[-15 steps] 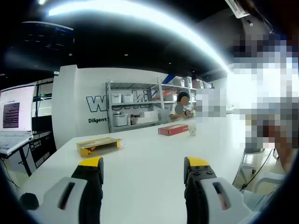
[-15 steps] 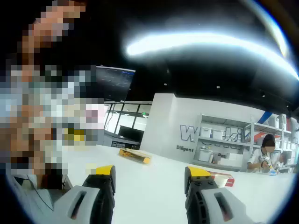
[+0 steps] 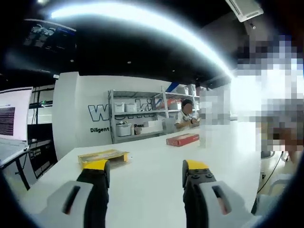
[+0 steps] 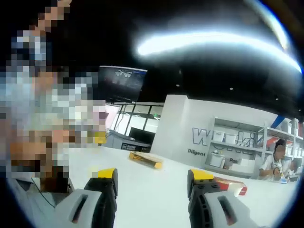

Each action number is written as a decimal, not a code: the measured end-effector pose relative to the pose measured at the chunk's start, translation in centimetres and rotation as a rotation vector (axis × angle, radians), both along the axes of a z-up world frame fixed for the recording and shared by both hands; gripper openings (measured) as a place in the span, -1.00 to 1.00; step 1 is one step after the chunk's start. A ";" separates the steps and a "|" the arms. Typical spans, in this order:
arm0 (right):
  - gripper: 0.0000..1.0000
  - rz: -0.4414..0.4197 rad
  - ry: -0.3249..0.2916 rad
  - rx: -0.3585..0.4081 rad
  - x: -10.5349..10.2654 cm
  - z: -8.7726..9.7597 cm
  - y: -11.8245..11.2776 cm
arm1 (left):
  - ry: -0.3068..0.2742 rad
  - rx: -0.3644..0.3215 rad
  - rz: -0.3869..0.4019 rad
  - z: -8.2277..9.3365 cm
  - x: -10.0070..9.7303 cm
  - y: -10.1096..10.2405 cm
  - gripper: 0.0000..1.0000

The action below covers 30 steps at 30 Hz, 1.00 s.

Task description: Tear open the coffee pouch, take out the coffee, and pour the coffee from the pouch into the cup

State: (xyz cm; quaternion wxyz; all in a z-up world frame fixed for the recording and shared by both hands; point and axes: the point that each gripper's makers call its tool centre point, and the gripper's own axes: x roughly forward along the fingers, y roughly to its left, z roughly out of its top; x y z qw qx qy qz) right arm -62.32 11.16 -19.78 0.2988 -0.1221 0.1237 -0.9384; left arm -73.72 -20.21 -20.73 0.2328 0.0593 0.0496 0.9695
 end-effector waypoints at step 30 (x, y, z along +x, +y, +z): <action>0.17 -0.001 -0.011 -0.027 -2.1 -1.1 2.5 | -0.022 -0.140 0.017 1.2 -6.7 -0.2 0.19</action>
